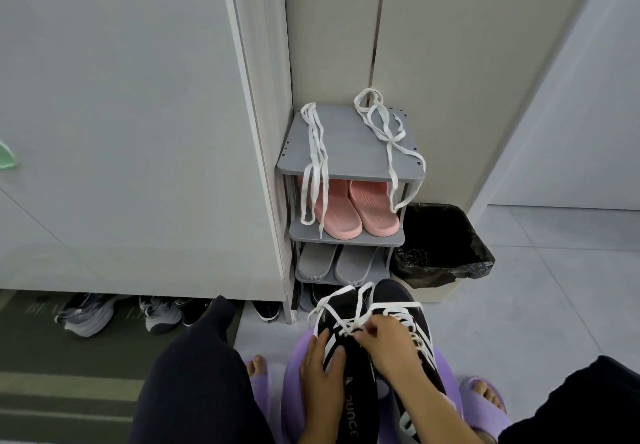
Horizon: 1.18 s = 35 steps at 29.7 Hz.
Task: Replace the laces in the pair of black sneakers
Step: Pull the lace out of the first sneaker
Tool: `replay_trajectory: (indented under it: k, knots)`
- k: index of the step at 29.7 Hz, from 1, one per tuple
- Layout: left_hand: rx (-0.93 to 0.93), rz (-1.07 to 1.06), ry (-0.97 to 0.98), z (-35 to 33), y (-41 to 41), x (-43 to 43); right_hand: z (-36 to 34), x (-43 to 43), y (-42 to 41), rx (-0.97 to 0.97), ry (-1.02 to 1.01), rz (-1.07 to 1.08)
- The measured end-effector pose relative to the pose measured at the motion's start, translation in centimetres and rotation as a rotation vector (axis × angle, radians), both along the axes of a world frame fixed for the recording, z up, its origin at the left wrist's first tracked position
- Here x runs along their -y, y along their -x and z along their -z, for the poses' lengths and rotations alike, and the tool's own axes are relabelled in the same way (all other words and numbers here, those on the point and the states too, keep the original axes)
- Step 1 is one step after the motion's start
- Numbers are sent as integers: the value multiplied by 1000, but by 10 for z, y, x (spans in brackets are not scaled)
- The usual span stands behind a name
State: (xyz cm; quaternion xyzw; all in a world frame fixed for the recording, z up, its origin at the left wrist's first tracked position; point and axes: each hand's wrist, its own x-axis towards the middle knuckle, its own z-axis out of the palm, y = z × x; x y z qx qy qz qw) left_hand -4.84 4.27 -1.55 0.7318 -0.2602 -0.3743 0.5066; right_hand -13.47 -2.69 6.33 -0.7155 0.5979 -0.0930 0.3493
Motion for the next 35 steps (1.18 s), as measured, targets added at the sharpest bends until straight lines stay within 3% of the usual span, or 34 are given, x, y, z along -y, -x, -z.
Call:
replay_trajectory:
  k: [4, 11, 16, 21, 27, 30, 35]
  knots:
    - [133, 199, -86, -11, 4, -5, 13, 1, -8, -36, 87, 103]
    - [380, 294, -242, -17, 2, -10, 15, 9, 0, 343, 18, 403]
    - [362, 281, -218, -19, 1, -9, 19, 9, -3, 315, 42, 476]
    - [300, 273, -41, -24, -3, -5, 26, -1, -17, 310, 29, 322]
    - [278, 69, -3, -23, -5, 7, 35, -15, -14, 703, -260, 537]
    - [317, 154, -200, -28, -5, 14, 37, -15, -12, 599, -202, 499]
    - [322, 152, -218, -22, -4, 13, 36, -8, -12, 391, -191, 411]
